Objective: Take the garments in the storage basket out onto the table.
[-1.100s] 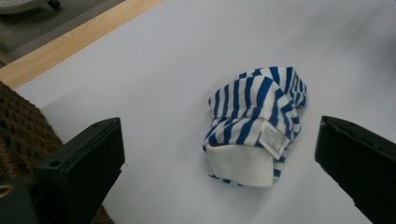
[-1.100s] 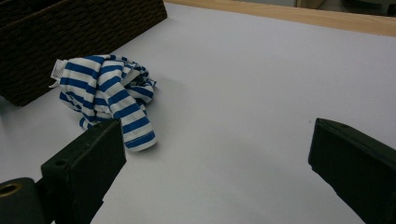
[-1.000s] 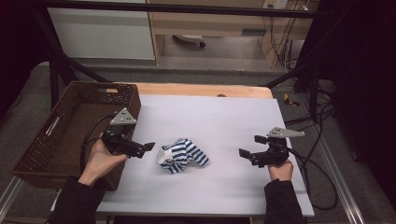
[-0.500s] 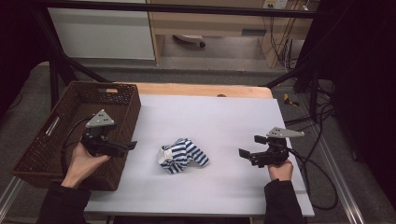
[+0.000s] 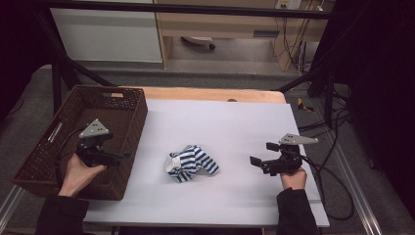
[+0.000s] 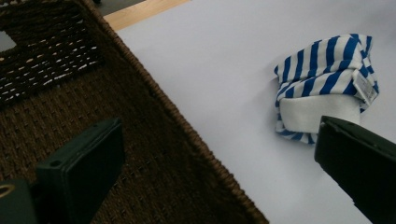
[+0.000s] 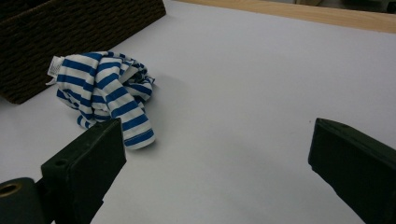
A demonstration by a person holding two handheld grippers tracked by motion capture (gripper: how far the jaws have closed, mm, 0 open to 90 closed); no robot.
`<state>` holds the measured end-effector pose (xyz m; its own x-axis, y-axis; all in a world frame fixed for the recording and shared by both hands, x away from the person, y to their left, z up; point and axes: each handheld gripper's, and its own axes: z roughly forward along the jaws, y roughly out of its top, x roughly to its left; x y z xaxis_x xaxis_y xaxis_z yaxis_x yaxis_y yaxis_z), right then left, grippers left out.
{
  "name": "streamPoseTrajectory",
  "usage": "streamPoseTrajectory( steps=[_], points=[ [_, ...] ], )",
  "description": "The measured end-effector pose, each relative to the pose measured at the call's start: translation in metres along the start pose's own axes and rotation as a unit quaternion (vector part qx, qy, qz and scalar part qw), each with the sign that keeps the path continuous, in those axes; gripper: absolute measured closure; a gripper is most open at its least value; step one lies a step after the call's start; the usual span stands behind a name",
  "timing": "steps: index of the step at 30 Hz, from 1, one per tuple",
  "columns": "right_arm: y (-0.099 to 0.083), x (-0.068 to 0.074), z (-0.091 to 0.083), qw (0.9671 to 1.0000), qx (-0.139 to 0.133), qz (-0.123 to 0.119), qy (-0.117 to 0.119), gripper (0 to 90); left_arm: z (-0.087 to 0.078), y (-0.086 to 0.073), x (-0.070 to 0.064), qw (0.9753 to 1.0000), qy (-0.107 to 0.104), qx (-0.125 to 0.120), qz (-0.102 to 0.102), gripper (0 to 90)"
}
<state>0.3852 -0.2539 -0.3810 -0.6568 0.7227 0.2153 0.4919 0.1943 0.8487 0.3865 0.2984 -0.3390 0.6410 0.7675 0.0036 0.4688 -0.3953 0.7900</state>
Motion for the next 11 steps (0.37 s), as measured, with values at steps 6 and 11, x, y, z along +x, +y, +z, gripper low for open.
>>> streamPoseTrajectory(
  steps=[6, 11],
  points=[
    [-0.0005, 0.0000, 0.0009, 1.0000, 0.002, 0.000, 0.001, 4.4, -0.0020, -0.0036, 0.0028, 1.0000, 0.001, -0.004, -0.005, 1.5],
    [-0.0010, -0.0004, 0.0016, 1.0000, 0.003, 0.000, 0.000, 4.4, -0.0016, -0.0040, 0.0025, 1.0000, 0.004, -0.003, -0.002, 1.5]
  ],
)
